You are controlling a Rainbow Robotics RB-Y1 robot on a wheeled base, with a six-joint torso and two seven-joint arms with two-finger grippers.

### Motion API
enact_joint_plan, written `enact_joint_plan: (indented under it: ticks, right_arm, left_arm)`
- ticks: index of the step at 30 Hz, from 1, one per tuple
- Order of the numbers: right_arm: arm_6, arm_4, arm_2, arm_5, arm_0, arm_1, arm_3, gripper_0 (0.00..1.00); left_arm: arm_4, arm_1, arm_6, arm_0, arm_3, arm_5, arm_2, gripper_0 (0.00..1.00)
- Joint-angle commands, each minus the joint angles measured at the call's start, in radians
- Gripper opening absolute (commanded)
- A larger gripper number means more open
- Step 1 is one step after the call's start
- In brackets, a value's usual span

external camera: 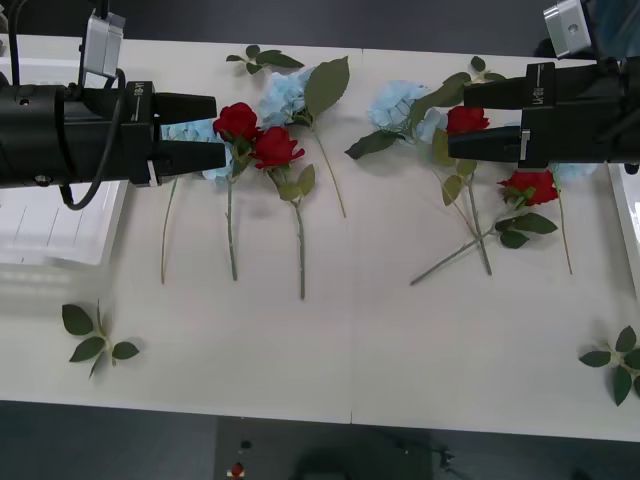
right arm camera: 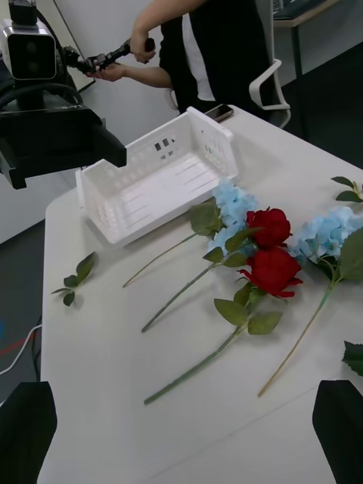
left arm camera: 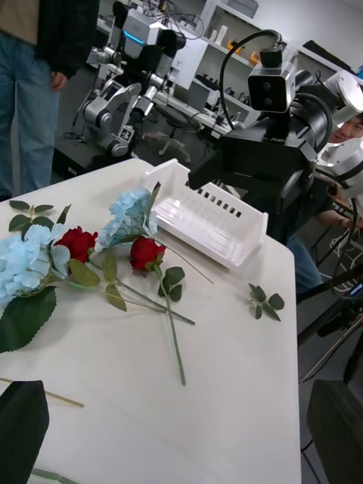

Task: Put the red flowers into the right box and the blue flowers into the left box

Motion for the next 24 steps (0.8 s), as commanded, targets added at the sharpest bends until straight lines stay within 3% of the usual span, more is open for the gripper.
enact_joint_plan:
  ticks: [1, 2, 3, 6, 12, 19, 24]
  right_arm:
    - [0.006, -0.029, 0.008, -0.015, 0.041, -0.040, 0.007, 1.00]
    - [0.005, -0.041, 0.009, -0.024, 0.038, -0.052, 0.009, 1.00]
    - [0.006, -0.069, 0.028, -0.044, 0.043, -0.077, 0.018, 1.00]
    - [0.003, -0.103, 0.054, -0.079, 0.039, -0.129, 0.030, 1.00]
    - [-0.073, -0.121, 0.164, -0.217, 0.024, -0.281, 0.032, 1.00]
    - [-0.437, -0.112, 0.376, -0.371, -0.031, -0.428, 0.056, 1.00]
    - [-0.669, -0.035, 0.440, -0.392, -0.074, -0.443, 0.129, 1.00]
  left_arm:
    - [0.011, 0.013, -0.042, 0.005, -0.022, 0.000, -0.008, 1.00]
    - [0.011, 0.013, -0.042, 0.005, -0.022, 0.000, -0.008, 1.00]
    - [0.008, -0.020, -0.042, 0.067, -0.001, 0.000, -0.042, 1.00]
    - [0.025, -0.024, -0.042, 0.077, 0.010, 0.006, -0.031, 1.00]
    - [0.024, 0.065, 0.015, -0.006, 0.025, 0.003, -0.019, 1.00]
    - [-0.259, 0.056, 0.365, -0.134, 0.266, 0.093, -0.020, 1.00]
    - [-0.460, 0.020, 0.463, -0.156, 0.392, 0.096, -0.020, 1.00]
